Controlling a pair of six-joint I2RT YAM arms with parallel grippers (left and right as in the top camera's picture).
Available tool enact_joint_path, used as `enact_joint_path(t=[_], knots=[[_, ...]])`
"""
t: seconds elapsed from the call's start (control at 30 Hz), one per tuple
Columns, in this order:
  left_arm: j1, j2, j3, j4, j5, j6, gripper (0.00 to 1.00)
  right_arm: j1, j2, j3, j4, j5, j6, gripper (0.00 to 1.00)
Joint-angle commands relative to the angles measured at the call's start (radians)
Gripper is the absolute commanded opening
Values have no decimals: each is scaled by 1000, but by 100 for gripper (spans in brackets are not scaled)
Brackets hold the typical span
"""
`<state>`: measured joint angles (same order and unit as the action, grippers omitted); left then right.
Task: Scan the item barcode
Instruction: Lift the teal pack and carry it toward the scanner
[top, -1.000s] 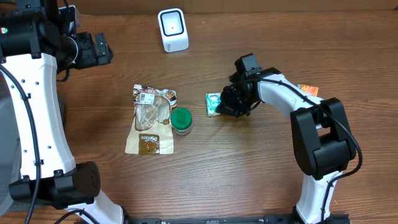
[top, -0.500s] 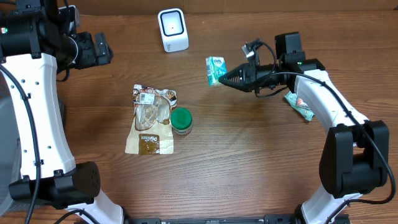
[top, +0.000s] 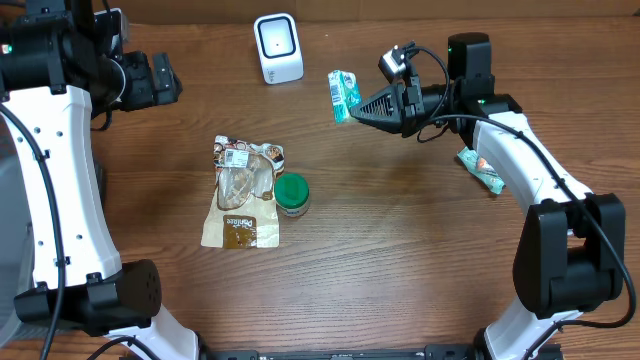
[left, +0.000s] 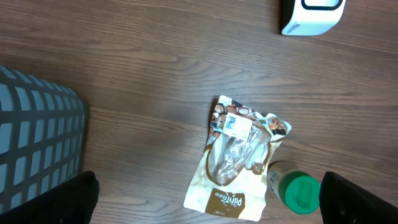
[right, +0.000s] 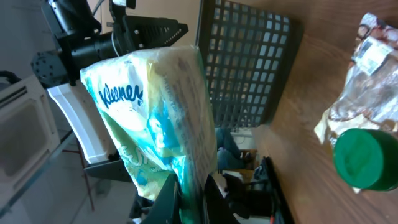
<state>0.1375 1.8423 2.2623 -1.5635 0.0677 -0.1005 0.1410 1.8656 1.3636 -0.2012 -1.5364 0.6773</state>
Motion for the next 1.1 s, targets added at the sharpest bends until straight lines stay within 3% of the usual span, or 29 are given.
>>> enact_joint_path(t=[0.0, 0.27, 0.4, 0.6, 0.8, 0.9, 1.07], knots=[[0, 5, -3, 1, 3, 11, 100, 0, -16, 5, 14, -32, 82, 4], [0, 5, -3, 1, 3, 11, 99, 1, -16, 5, 14, 2, 69, 4], [0, 5, -3, 1, 3, 11, 100, 10, -16, 2, 3, 56, -19, 4], [0, 5, -3, 1, 3, 11, 99, 42, -16, -3, -307, 433, -202, 4], [0, 5, -3, 1, 3, 11, 100, 61, -16, 23, -505, 751, -278, 4], [0, 5, -3, 1, 4, 11, 99, 61, -16, 111, -604, 827, -322, 4], [0, 5, -3, 1, 3, 11, 100, 94, 16, 434, -803, 1081, -389, 4]])
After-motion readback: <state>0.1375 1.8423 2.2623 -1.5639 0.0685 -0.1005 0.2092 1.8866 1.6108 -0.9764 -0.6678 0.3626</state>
